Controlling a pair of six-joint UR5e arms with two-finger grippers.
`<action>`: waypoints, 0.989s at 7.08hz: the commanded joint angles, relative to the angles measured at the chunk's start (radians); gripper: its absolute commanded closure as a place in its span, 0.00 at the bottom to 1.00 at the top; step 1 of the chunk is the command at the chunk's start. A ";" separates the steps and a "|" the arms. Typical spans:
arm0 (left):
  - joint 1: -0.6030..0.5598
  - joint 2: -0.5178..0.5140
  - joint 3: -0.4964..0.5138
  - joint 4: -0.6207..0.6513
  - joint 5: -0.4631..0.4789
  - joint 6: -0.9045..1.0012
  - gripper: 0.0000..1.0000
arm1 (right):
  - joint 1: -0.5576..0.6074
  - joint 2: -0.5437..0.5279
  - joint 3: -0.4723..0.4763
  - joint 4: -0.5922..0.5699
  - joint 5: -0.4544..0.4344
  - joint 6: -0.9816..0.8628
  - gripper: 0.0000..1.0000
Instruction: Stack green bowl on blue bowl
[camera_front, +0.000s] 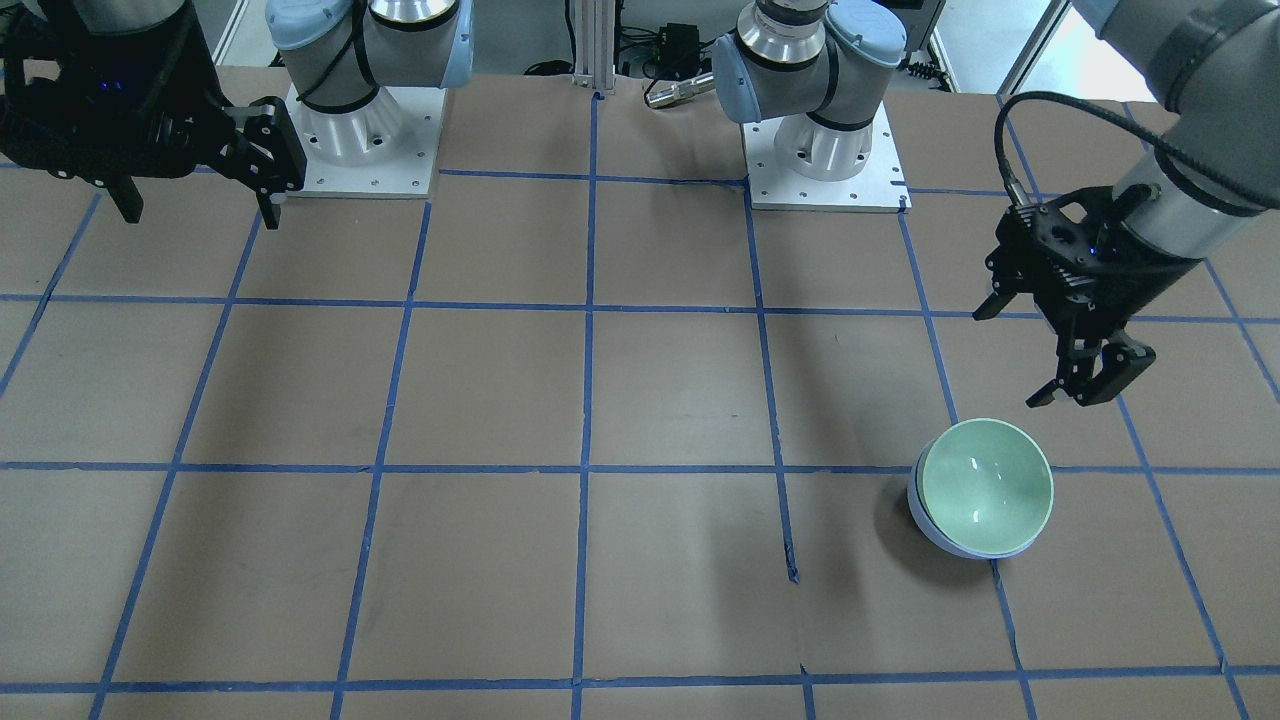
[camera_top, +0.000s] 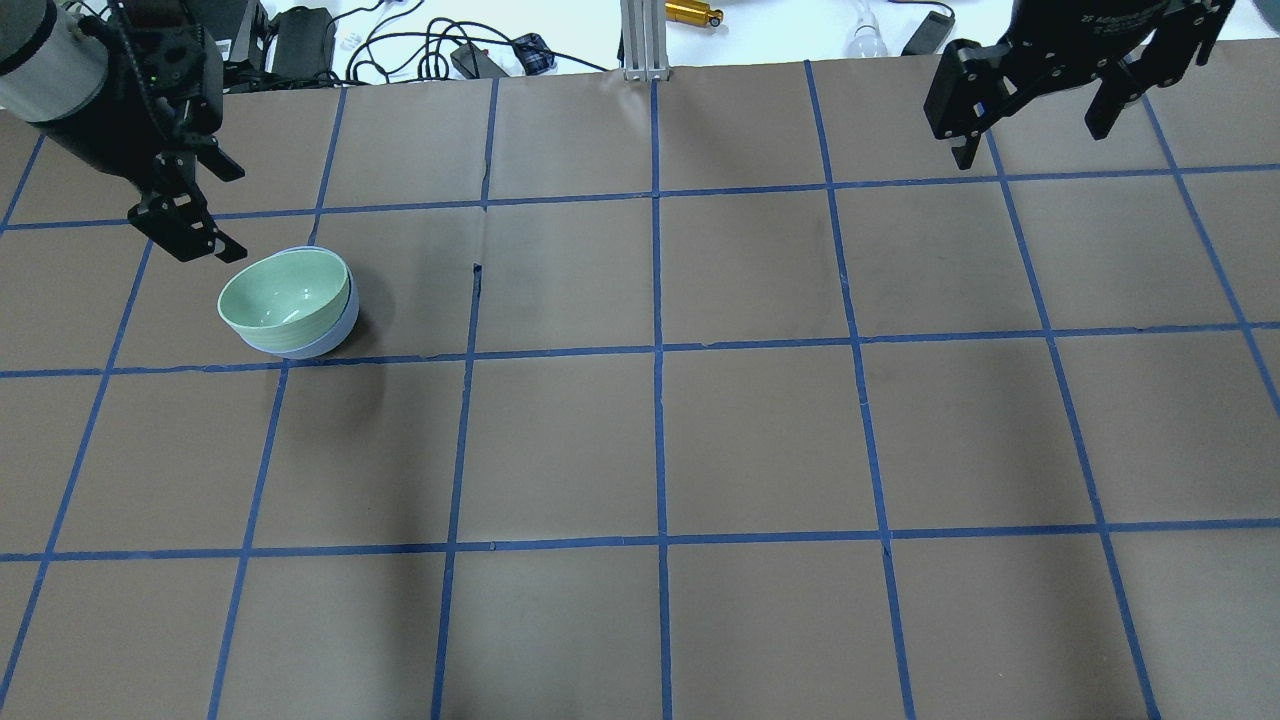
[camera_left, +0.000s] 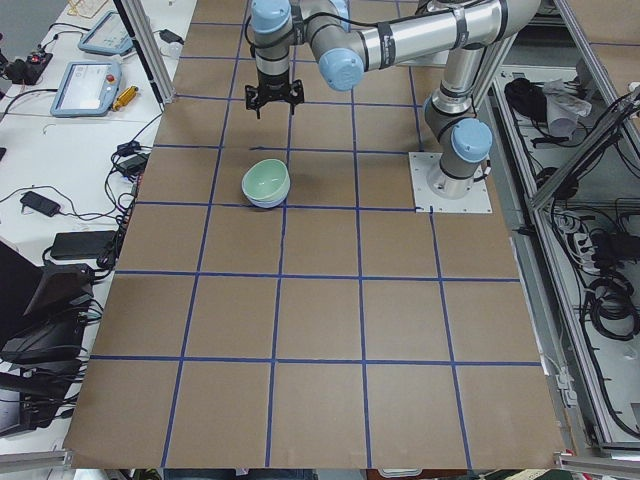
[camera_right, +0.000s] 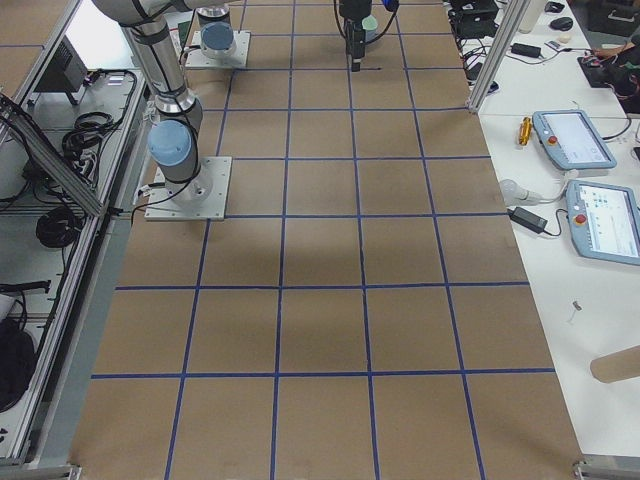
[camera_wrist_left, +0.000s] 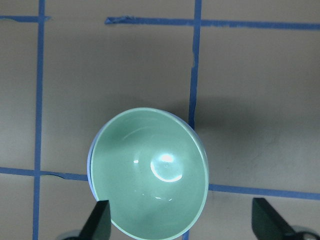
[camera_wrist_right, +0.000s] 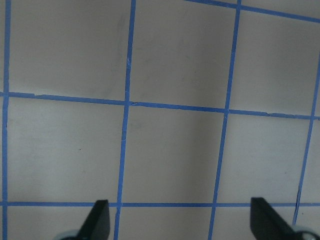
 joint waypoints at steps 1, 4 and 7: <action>-0.060 0.034 0.022 -0.048 0.002 -0.197 0.00 | 0.000 0.000 0.000 0.000 0.000 0.000 0.00; -0.193 0.057 0.019 -0.082 0.028 -0.536 0.00 | 0.000 0.000 0.000 0.000 0.000 0.000 0.00; -0.275 0.068 0.021 -0.079 0.114 -0.882 0.00 | 0.000 0.000 0.000 0.000 0.000 0.000 0.00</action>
